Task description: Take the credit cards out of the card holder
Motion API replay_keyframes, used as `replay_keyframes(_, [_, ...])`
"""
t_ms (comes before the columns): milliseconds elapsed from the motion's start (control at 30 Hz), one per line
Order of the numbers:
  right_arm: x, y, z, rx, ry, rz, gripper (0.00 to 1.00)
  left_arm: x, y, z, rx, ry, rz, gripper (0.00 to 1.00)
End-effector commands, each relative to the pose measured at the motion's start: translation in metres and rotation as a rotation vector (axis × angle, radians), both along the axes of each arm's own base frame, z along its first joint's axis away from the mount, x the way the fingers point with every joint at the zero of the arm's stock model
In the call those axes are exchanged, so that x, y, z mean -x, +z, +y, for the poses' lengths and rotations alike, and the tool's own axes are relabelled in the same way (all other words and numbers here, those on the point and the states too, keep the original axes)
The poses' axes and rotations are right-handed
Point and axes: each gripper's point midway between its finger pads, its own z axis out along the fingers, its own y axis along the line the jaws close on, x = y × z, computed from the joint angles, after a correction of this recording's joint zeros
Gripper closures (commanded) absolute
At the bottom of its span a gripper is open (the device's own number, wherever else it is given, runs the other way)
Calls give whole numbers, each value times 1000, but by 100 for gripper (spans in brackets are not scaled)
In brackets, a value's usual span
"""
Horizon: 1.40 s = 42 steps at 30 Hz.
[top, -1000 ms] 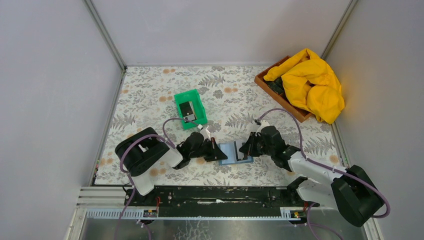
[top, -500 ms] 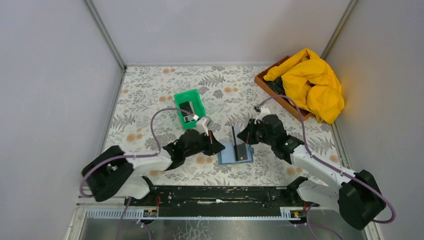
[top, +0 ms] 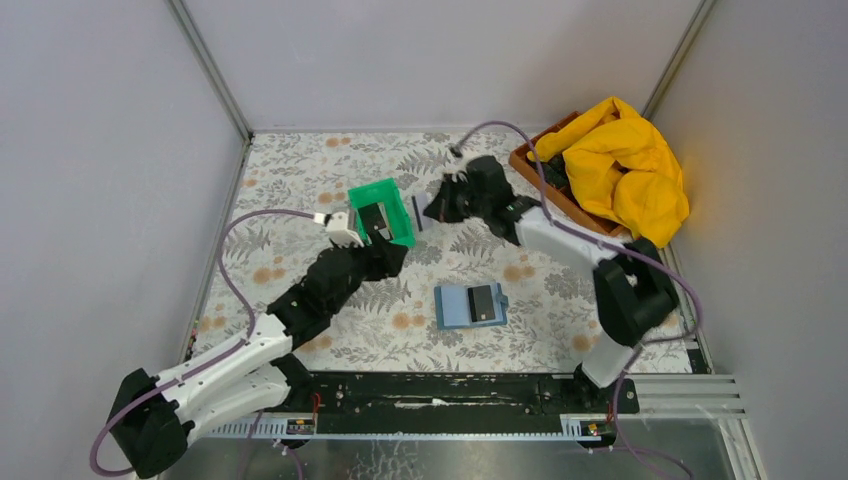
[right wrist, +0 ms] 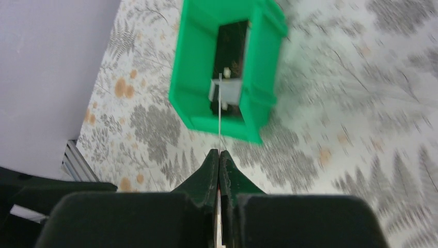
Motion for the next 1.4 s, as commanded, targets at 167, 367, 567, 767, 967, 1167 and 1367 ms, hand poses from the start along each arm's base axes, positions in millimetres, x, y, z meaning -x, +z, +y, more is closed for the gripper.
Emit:
replay_keyframes(167, [-59, 11, 103, -3, 173, -21, 100, -12, 0, 72, 3, 217, 52, 26])
replay_keyframes(367, [-75, -17, 138, 42, 184, 2, 100, -9, -7, 78, -8, 237, 74, 28])
replay_keyframes(567, [-80, -53, 151, 135, 155, 20, 100, -9, -16, 71, -16, 206, 101, 29])
replay_keyframes(767, [-82, -71, 152, 145, 146, 51, 100, -9, -16, 69, -20, 193, 102, 29])
replay_keyframes(967, [-83, -83, 159, 138, 157, 75, 97, -9, -19, 68, -25, 190, 110, 29])
replay_keyframes(1167, [-87, -69, 154, 165, 126, 21, 60, -10, -21, 67, -30, 185, 115, 29])
replay_keyframes(1367, [-92, -38, 141, 199, 95, -64, 56, -11, -24, 62, -29, 168, 123, 29])
